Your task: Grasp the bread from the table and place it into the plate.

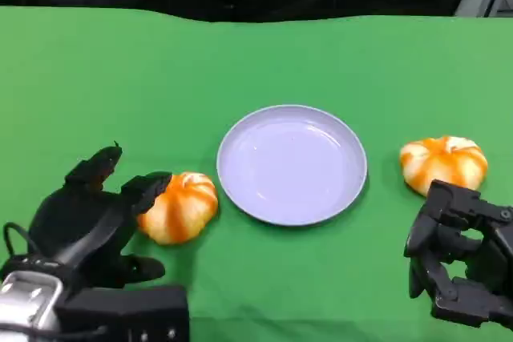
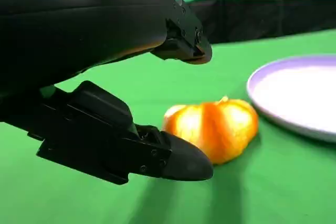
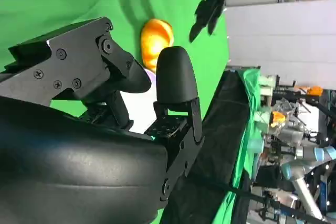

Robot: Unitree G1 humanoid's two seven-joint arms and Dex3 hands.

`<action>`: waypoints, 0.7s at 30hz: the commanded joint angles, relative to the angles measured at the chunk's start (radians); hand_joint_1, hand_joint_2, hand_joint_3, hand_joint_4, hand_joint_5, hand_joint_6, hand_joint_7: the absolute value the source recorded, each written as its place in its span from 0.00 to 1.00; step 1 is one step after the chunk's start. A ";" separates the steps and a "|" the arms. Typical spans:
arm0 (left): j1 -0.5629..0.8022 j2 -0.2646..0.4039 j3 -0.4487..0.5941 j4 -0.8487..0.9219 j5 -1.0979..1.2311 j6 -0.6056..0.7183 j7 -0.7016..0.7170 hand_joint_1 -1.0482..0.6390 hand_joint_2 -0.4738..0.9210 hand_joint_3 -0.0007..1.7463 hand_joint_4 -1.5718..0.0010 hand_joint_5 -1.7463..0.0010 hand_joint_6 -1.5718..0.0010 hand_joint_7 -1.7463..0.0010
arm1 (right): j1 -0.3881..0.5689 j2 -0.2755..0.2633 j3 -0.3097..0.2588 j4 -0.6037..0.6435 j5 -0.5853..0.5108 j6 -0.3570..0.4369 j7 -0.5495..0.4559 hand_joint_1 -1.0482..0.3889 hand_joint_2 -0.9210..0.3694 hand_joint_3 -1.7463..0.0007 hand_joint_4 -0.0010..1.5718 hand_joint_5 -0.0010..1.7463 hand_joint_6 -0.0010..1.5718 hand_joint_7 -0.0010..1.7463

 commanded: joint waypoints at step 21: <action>-0.265 -0.098 -0.178 0.418 -0.053 0.085 0.142 0.11 1.00 0.21 0.99 1.00 0.82 0.99 | 0.012 -0.011 -0.002 -0.024 0.000 0.003 -0.004 0.70 0.17 0.41 0.50 1.00 0.41 0.88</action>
